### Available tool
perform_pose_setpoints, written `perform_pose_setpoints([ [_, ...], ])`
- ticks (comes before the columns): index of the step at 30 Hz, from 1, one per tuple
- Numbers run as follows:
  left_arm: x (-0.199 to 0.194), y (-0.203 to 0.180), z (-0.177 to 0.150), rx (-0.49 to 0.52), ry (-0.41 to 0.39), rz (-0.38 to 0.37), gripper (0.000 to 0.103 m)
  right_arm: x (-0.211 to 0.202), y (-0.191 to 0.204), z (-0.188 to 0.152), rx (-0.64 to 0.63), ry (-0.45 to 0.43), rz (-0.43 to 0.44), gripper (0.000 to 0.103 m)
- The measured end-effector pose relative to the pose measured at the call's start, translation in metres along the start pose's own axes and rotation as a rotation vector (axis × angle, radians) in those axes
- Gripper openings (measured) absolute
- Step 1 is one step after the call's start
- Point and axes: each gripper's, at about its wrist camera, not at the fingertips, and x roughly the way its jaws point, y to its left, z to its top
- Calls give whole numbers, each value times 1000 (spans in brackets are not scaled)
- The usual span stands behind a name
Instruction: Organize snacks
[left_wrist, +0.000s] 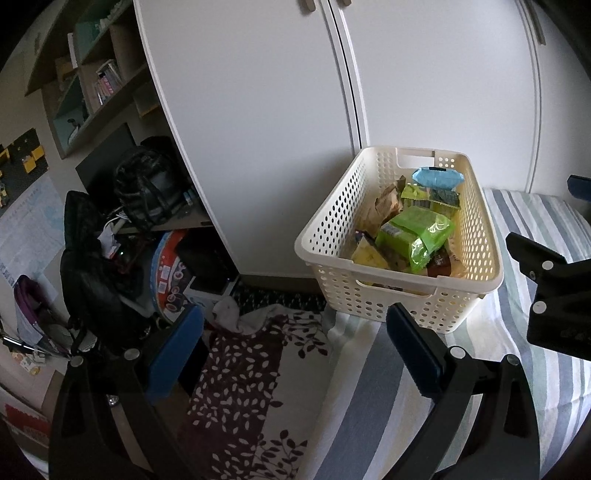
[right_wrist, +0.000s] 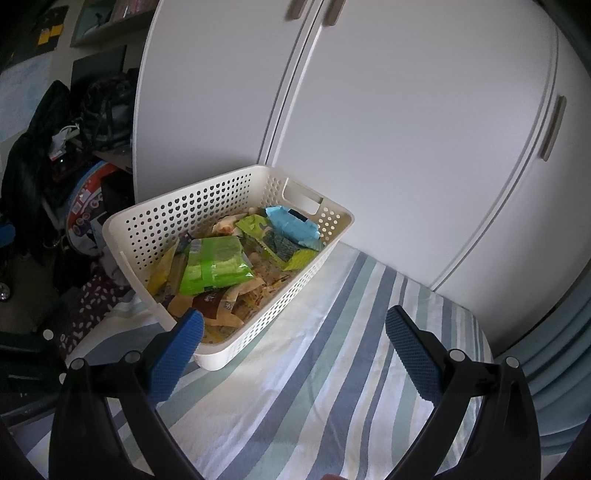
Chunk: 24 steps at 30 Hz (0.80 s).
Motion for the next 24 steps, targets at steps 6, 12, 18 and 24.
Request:
perform_pose_setpoints([
  [6, 3, -2, 3, 7, -2, -3, 100, 5, -3, 0, 10, -1, -8, 98],
  [12, 5, -7, 7, 19, -7, -5, 100, 9, -4, 1, 10, 3, -1, 98],
  [18, 7, -11, 11, 33, -10, -9, 100, 14, -6, 2, 9, 3, -1, 98],
  [24, 8, -15, 14, 48, -16, -12, 100, 16, -8, 2, 12, 5, -3, 98],
])
